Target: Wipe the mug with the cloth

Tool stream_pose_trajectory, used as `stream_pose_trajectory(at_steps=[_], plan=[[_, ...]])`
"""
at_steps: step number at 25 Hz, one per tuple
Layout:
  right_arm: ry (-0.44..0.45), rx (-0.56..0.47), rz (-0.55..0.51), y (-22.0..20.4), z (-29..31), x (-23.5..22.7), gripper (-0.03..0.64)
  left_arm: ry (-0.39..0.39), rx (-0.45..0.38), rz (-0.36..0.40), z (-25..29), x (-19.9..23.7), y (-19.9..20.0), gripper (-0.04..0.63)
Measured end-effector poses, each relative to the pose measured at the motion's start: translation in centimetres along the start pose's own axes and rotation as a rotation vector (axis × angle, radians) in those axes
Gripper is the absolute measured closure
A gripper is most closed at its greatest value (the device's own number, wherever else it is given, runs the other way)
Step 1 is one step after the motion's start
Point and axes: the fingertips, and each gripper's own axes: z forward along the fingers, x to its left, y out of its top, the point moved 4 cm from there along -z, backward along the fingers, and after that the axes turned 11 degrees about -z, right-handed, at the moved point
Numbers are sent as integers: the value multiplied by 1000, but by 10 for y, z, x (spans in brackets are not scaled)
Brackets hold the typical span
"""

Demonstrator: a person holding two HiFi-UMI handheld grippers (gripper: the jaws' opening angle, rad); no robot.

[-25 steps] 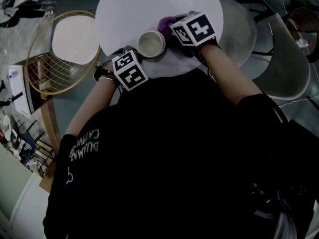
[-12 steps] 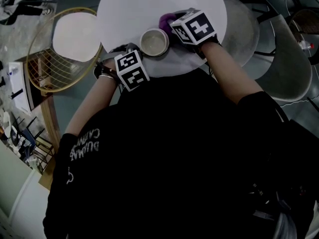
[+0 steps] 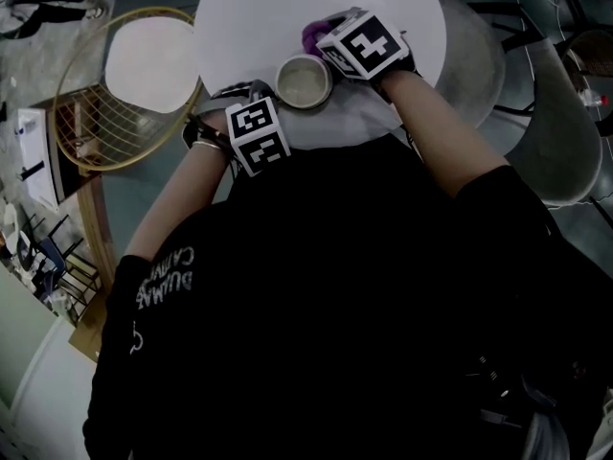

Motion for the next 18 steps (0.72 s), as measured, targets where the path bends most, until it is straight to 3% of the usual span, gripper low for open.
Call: stream_pose_trajectory(at_steps=[7, 18], plan=[[51, -17, -106, 22, 11, 14, 601, 9, -3, 9, -2, 4, 0, 529], [183, -25, -151, 44, 24, 33, 601, -2, -19, -69, -4, 4, -2, 529]])
